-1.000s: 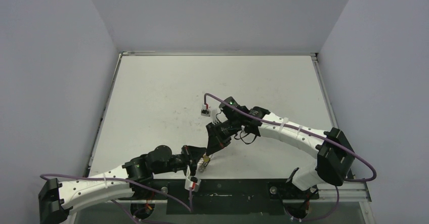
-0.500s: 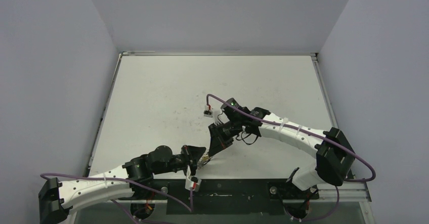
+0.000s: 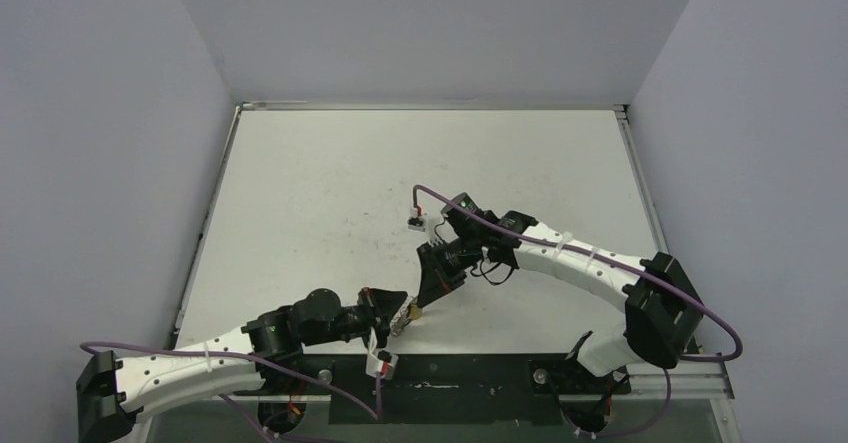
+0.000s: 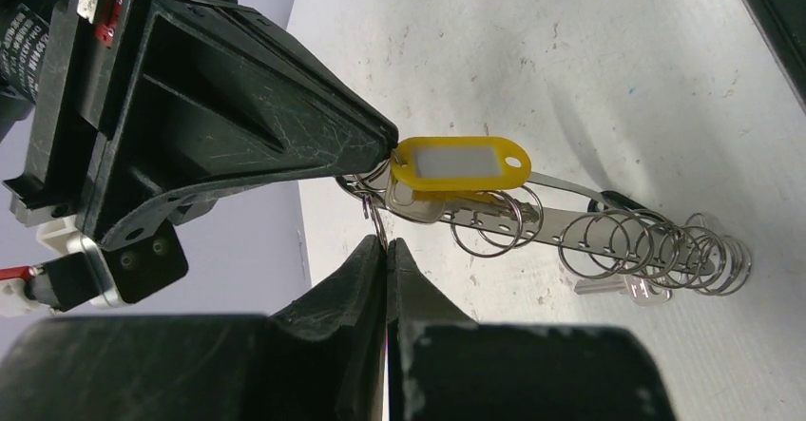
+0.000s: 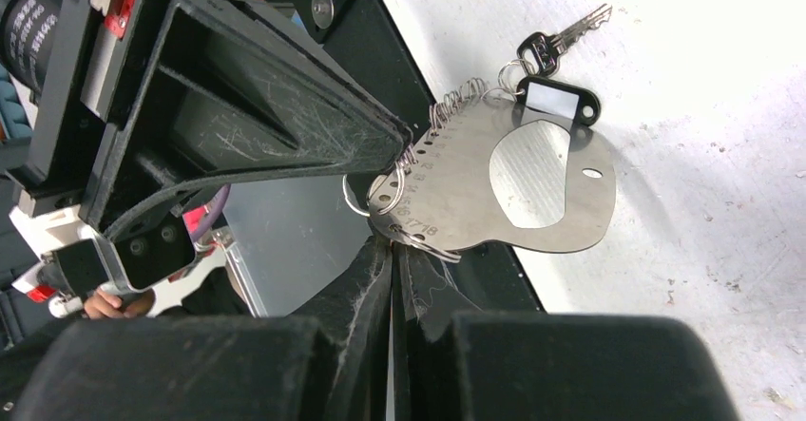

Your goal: Put the keys on the keyring

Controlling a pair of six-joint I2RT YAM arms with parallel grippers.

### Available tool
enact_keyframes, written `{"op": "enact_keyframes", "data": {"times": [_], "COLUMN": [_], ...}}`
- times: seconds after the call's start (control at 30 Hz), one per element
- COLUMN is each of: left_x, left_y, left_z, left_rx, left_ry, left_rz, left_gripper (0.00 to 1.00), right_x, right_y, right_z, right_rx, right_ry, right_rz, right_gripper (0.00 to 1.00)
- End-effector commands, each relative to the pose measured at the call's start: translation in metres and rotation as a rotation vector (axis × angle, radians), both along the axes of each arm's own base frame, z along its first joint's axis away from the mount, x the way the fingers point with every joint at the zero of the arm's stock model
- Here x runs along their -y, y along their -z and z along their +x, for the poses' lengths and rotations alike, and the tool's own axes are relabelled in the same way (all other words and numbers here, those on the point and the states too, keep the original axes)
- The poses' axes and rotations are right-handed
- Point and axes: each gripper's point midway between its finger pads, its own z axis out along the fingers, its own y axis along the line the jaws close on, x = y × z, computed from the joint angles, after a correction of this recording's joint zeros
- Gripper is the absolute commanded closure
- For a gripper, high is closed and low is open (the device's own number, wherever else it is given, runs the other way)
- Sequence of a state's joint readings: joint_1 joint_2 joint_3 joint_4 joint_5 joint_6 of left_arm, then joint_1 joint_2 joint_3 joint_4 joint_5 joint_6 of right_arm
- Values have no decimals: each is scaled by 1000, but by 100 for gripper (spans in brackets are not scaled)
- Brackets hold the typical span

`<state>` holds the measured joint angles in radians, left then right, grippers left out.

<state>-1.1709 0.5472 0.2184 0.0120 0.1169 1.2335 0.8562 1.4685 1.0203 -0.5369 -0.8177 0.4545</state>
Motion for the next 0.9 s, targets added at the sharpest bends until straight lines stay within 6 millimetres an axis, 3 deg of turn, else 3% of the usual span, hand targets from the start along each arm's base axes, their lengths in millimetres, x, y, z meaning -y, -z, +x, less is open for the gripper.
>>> {"op": "enact_keyframes", "data": {"times": [0.0,0.13,0.3,0.87], "left_x": [9,10,10,22], "left_y": [-29,-41,-39,-33], "left_z": [-3,2,3,24], "left_rx": [-47,-180,-321,-560], "left_ry": [-1,-79,-143,-324], "left_rz": [-114,-235,-299,-486], "left_gripper": [100,100,100,100], "right_x": [7,29,50,98], "right_y": [-15,-7,3,93], "right_z": [4,26,52,93], "right_rx": [98,139,180,159], "right_ry": [-34,48,158,352], "right_rz": [58,49,21,-275], "right_gripper": [100,100,100,96]}}
